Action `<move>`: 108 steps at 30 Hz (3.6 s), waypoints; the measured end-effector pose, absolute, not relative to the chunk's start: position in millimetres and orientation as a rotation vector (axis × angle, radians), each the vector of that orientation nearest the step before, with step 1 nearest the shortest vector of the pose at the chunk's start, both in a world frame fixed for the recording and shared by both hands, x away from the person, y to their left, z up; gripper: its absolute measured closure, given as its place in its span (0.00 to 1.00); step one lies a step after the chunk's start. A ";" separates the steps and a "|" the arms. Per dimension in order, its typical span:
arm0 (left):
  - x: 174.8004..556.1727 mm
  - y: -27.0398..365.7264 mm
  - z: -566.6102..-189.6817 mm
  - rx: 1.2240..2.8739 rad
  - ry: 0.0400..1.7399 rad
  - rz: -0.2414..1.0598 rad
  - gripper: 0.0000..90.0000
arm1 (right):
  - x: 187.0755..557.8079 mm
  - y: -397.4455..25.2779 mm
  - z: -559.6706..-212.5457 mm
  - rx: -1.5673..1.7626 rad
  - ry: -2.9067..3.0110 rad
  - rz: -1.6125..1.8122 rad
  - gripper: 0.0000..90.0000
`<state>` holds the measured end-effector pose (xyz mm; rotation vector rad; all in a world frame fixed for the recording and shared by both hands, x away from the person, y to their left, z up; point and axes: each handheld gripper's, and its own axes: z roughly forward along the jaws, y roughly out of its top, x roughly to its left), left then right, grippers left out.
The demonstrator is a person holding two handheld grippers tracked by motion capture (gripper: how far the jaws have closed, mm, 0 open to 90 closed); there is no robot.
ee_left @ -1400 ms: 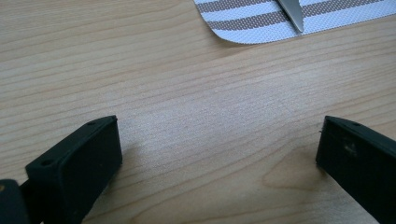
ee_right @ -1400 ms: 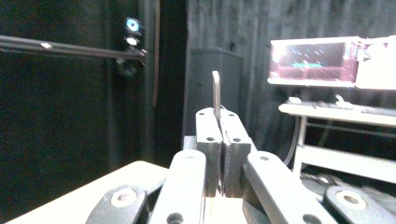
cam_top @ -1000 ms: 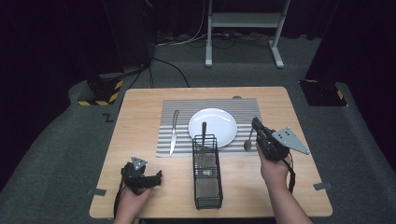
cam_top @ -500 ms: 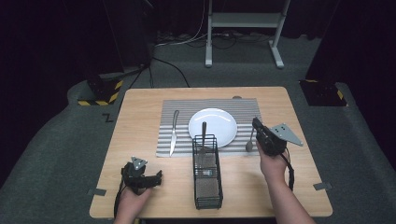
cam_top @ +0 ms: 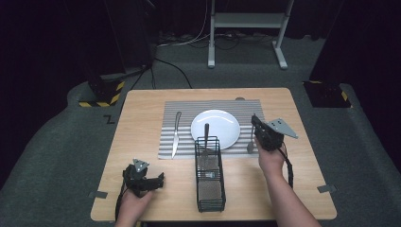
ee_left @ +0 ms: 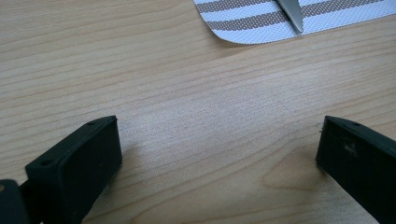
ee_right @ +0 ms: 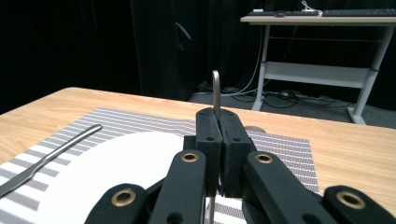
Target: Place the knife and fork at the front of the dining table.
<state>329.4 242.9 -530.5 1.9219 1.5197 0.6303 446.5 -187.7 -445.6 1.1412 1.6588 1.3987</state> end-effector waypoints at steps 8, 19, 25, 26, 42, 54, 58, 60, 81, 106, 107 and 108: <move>329.5 242.9 -530.5 1.923 1.518 0.628 0.00 | 464.9 -181.1 -448.0 1.172 1.670 1.380 0.98; 328.5 242.4 -530.6 1.919 1.521 0.631 0.01 | 489.0 -179.7 -454.3 1.214 1.690 1.384 0.98; 328.1 242.3 -530.5 1.918 1.524 0.636 0.01 | 503.9 -180.9 -461.5 1.249 1.684 1.385 0.97; 328.0 242.2 -530.5 1.917 1.524 0.636 0.01 | 506.2 -181.6 -462.8 1.255 1.683 1.385 0.97; 327.3 242.2 -530.5 1.911 1.531 0.639 0.01 | 539.4 -187.9 -482.4 1.357 1.706 1.341 0.95; 327.3 242.4 -530.5 1.913 1.531 0.639 0.01 | 556.2 -181.9 -497.8 1.416 1.745 1.294 0.95; 327.3 242.5 -530.5 1.914 1.531 0.639 0.01 | 558.9 -182.5 -499.7 1.431 1.752 1.281 0.95; 327.3 242.5 -530.5 1.913 1.531 0.639 0.01 | 559.7 -183.2 -500.2 1.437 1.753 1.276 0.94; 327.3 242.5 -530.5 1.913 1.531 0.639 0.01 | 560.7 -190.2 -501.1 1.457 1.787 1.218 0.94; 327.3 242.5 -530.5 1.913 1.530 0.637 0.01 | 561.5 -204.2 -512.3 1.539 1.815 1.151 0.84; 327.3 242.5 -530.4 1.913 1.530 0.637 0.01 | 560.7 -205.3 -512.2 1.534 1.815 1.150 0.83; 327.3 242.5 -530.5 1.913 1.530 0.638 0.01 | 559.5 -206.1 -511.9 1.535 1.816 1.146 0.82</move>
